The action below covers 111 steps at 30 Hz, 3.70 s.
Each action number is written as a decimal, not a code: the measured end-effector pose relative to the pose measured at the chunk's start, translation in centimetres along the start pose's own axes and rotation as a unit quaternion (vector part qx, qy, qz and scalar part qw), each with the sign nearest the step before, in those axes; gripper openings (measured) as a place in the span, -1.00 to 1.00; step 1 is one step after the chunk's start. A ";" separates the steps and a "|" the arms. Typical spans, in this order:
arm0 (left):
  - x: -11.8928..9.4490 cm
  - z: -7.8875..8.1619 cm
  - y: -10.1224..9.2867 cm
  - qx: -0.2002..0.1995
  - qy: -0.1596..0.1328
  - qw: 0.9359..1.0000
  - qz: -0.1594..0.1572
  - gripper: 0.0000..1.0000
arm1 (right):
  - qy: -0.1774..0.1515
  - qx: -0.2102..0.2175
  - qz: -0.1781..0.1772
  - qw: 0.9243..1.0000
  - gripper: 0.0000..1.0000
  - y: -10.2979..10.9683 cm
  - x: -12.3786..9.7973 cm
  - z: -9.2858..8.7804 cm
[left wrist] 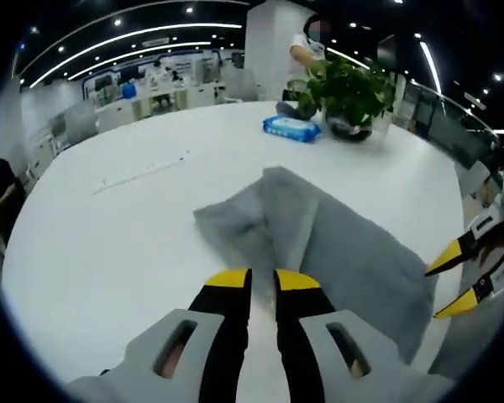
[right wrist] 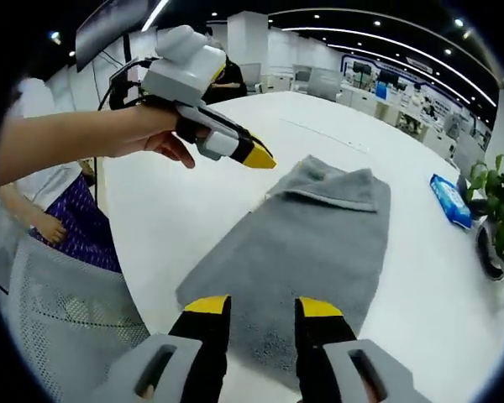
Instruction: Open the folded towel by lifting each exposed corner and separating the folded layers until the towel lies flat within the target outline without major curled edges
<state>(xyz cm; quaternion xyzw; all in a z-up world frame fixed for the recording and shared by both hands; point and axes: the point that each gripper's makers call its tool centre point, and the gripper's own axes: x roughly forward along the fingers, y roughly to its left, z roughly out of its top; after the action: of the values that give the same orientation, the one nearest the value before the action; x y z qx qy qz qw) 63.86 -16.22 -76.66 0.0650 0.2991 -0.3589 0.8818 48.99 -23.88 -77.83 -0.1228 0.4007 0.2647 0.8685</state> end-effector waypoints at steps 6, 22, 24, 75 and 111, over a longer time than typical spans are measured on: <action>-2.2 -1.6 -1.5 -0.040 -0.035 0.999 -0.010 -0.80 | 0.002 -0.026 0.016 1.000 -0.41 2.3 0.8 0.2; -3.2 -7.3 -5.0 -0.054 -0.029 0.997 -0.050 -0.80 | 0.049 -0.062 0.025 0.997 -0.50 6.0 5.0 -1.9; -3.2 -7.2 -5.1 -0.055 -0.033 0.997 -0.053 -0.80 | 0.048 -0.060 0.023 0.997 -0.52 5.9 4.9 -1.8; 0.5 -8.7 -11.5 -0.043 0.070 0.995 -0.062 -0.91 | 0.008 0.091 -0.115 0.989 -1.00 -9.7 -6.1 -5.3; -0.4 -9.0 -8.9 0.021 0.089 0.996 0.009 -0.96 | -0.006 0.259 -0.227 0.939 -0.88 -18.7 -11.1 -14.2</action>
<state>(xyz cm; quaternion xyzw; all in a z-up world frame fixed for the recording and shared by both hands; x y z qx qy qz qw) 53.28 -19.53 -82.87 0.1175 0.3681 -0.3503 0.8532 44.47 -49.42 -78.64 0.0204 0.4117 -0.0521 0.9096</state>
